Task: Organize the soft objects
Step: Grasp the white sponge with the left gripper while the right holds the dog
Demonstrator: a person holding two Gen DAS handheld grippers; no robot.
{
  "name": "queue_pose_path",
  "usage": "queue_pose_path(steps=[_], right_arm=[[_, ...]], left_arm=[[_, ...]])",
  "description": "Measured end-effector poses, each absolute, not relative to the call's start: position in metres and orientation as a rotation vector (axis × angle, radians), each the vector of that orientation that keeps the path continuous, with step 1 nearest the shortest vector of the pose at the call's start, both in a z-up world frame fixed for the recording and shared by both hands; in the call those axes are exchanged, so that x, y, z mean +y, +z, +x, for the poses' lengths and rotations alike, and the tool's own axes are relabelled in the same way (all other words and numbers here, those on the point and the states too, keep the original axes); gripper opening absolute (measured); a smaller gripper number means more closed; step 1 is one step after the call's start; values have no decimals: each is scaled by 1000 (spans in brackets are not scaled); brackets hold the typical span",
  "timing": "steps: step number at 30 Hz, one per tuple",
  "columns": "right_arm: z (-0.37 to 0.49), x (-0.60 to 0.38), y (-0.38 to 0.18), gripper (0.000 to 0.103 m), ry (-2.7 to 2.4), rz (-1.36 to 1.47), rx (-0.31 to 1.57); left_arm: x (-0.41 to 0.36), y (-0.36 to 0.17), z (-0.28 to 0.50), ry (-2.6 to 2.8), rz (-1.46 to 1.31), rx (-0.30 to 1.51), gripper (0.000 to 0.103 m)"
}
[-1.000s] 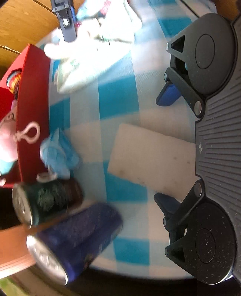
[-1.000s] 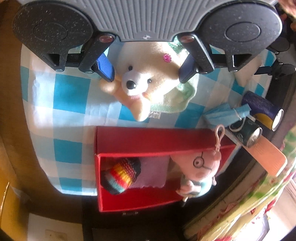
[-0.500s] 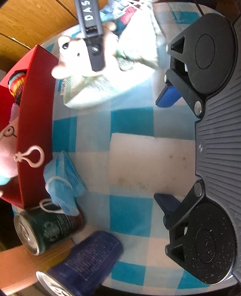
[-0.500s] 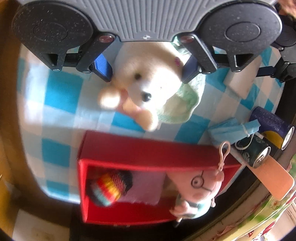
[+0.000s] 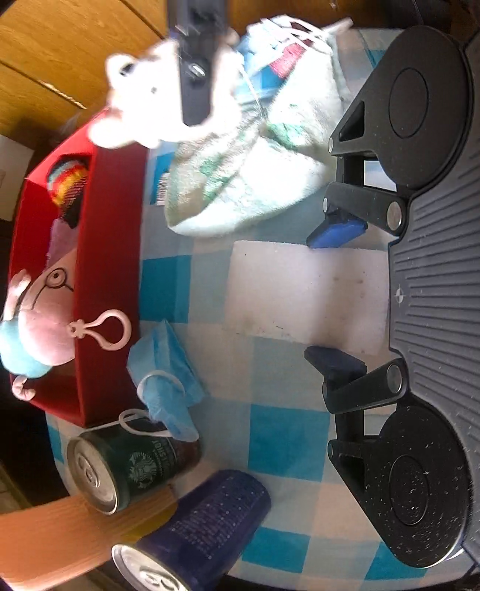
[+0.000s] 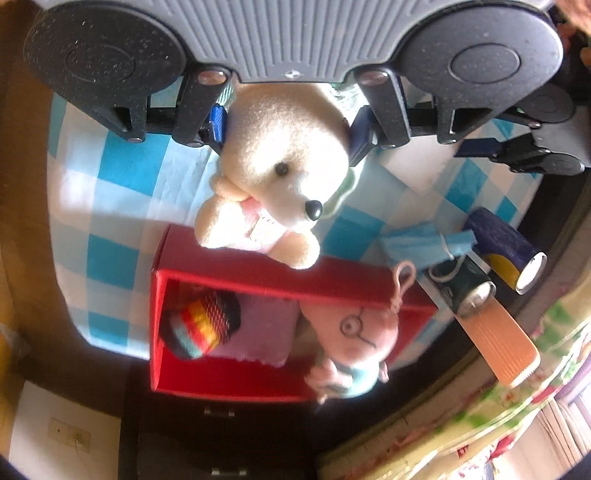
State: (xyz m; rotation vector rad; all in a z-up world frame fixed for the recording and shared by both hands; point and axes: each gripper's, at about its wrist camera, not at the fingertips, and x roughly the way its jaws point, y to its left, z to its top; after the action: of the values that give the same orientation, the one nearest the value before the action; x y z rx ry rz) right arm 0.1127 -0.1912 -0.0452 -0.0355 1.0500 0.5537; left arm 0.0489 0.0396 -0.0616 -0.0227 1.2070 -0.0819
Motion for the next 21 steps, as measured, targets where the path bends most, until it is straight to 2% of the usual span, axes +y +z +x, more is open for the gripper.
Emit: queue_pose_path(steps=[4, 8, 21], right_arm=[[110, -197, -34, 39, 580, 21, 1029], [107, -202, -19, 39, 601, 48, 987], [118, -209, 13, 39, 520, 44, 864]], left_arm=[[30, -69, 51, -58, 25, 1226, 57], [30, -57, 56, -74, -43, 1187, 56], [29, 14, 96, -20, -157, 941, 56]])
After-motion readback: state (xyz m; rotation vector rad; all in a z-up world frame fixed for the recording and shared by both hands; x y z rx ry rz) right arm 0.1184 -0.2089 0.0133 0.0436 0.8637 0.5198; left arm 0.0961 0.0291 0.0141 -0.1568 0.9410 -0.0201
